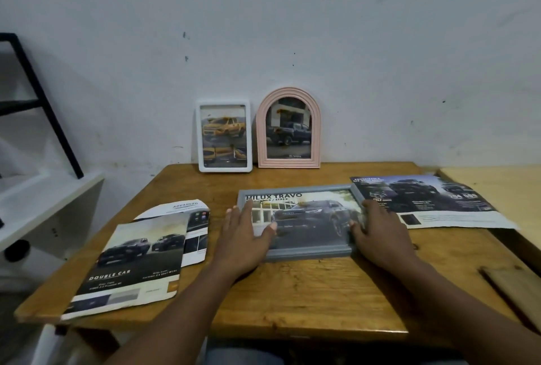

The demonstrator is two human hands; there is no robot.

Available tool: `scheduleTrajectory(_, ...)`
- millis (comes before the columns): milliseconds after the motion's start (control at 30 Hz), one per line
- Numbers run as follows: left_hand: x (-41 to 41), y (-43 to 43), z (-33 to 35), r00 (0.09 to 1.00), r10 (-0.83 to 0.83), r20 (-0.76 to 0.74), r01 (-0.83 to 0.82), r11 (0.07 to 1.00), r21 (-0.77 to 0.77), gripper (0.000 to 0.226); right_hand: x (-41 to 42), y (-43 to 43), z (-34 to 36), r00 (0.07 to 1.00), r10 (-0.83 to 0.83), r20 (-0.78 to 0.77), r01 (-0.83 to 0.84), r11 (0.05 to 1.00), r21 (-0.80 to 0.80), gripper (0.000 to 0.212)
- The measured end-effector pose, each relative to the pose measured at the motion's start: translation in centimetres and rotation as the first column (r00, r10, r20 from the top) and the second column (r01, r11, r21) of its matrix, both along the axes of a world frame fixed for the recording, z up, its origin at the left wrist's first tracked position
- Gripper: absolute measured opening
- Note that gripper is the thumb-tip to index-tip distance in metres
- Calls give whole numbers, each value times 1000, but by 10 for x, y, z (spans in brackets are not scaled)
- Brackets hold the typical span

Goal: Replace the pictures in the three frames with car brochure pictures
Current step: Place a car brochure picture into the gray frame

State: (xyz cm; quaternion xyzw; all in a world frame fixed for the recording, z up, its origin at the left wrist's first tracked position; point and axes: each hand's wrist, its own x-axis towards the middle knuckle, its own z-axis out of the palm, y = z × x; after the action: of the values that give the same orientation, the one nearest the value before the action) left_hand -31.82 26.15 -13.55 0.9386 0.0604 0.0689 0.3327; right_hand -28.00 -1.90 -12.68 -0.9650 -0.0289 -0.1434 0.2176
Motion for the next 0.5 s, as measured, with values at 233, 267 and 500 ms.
scheduleTrajectory(233,4,-14,10,996,-91,-7,84,883,461,78,-3,-5,0,998,57,-17,-54,989,135,44)
scheduleTrajectory(267,6,-22,12,990,-140,-4,126,874,470,77,-4,-8,5,997,71,-28,-65,982,176,44)
scheduleTrajectory(500,18,-139,25,852,-522,-29,482,762,433,72,-26,-78,27,998,4,55,-8,996,83,41)
